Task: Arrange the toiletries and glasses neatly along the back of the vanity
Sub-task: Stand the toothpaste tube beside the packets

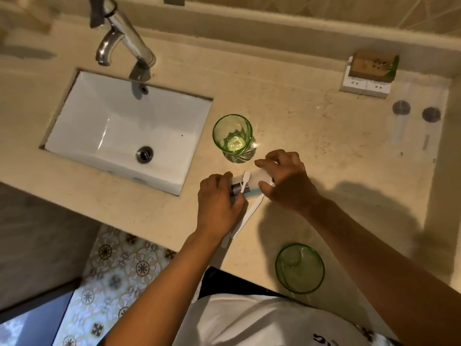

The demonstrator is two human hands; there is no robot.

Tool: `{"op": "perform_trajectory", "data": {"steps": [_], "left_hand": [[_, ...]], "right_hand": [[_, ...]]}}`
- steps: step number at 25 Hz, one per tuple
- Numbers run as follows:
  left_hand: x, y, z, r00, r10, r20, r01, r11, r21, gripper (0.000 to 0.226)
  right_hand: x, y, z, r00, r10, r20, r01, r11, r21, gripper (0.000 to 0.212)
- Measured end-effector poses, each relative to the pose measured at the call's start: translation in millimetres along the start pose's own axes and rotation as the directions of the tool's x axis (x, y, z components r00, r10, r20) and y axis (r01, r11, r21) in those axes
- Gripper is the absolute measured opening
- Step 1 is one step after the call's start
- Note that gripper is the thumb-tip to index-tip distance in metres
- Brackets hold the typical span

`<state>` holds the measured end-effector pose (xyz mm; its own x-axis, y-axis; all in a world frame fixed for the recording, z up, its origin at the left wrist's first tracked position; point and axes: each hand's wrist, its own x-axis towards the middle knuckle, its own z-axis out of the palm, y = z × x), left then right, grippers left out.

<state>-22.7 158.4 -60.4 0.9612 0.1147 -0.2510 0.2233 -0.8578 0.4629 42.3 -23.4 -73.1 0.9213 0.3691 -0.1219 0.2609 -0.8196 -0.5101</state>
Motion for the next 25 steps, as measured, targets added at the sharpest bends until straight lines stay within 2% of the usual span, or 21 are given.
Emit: {"op": "perform_trajectory", "data": {"steps": [4,6,10,14,17,20,22,25], "left_hand": [[-2.9,-4.5,-2.0,0.999,-0.049,0.016,0.049,0.999,0.000,0.056],[-1.3,-8.7,-2.7,0.998,-0.061,0.029,0.062,0.998,-0.019,0.057],[1.9,-15.2,-4.6,0.994,-0.102,0.036,0.107,0.984,-0.144,0.043],[4.2,-21.2,-6.7,0.994,-0.076,0.083,0.089,0.983,-0.163,0.032],[5.2,-15.9,-8.5,0.991,-0.073,0.114,0.099,0.967,-0.236,0.033],[3.8,-6.6,-8.6,0.991,-0.101,0.090,0.126,0.928,-0.349,0.033],[2.6,5.9,-7.5,0.987,-0.133,0.091,0.160,0.877,-0.452,0.031],[1.8,25.0,-6.0,0.971,-0.191,0.146,0.240,0.748,-0.619,0.027]], "right_hand": [[12.8,-6.0,4.1,0.984,-0.071,0.162,0.081,0.995,-0.059,0.052],[18.1,-7.3,3.3,0.979,-0.074,0.190,0.089,0.993,-0.075,0.047],[13.6,-1.3,1.8,0.984,-0.178,0.029,0.180,0.982,-0.062,0.022],[10.0,10.6,-0.9,0.994,-0.108,0.022,0.109,0.993,-0.040,0.022],[10.5,13.8,-8.6,1.000,0.005,-0.002,-0.005,0.996,0.091,0.019],[8.7,15.7,-15.9,0.997,0.083,0.002,-0.082,0.981,0.174,0.016],[8.4,22.6,-25.2,0.992,0.126,0.023,-0.128,0.965,0.229,0.013],[6.2,31.8,-40.0,0.959,0.269,0.087,-0.279,0.848,0.451,0.007]]}}
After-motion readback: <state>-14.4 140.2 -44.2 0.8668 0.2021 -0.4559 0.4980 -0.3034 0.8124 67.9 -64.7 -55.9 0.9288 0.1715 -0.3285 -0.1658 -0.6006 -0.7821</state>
